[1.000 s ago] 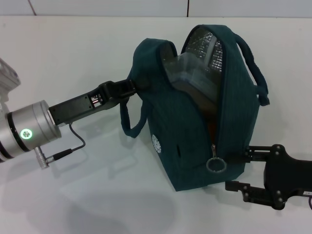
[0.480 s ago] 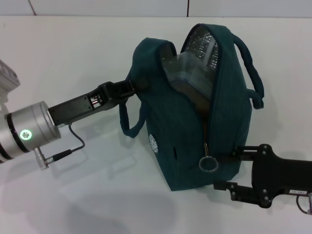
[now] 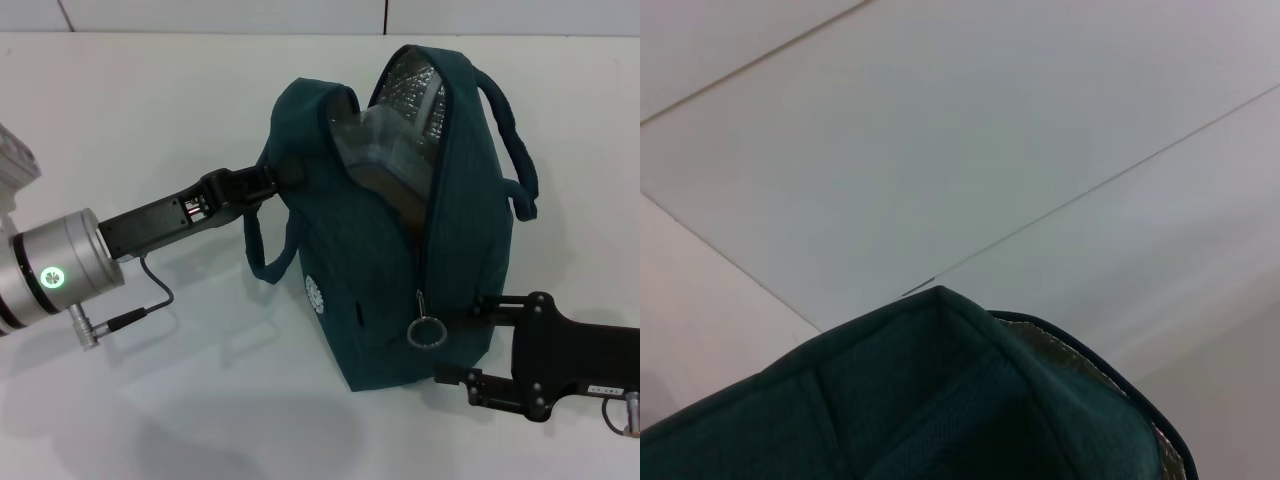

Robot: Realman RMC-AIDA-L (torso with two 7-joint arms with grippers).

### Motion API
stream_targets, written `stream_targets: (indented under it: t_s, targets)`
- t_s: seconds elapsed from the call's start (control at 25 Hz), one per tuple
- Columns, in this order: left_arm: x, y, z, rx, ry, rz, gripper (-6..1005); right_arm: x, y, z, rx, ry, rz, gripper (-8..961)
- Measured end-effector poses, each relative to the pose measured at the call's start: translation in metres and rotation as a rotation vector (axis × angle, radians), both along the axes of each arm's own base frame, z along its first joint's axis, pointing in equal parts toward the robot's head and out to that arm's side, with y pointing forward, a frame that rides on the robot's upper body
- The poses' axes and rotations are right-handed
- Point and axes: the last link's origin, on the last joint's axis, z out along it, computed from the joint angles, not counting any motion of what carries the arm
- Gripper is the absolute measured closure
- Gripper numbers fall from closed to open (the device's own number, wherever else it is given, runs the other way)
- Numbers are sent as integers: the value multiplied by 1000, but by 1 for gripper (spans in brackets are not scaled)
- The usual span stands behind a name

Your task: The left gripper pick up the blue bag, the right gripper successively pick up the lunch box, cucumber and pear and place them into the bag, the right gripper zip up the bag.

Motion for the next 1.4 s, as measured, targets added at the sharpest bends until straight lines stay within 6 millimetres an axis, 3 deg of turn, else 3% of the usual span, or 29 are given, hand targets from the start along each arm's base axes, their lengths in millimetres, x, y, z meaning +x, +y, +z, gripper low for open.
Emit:
stream_targets:
  t_s: [1.4]
  targets:
    - [-1,-3,-1,-8,-9,1,948,4,-8,-4,-3,12,-11,440]
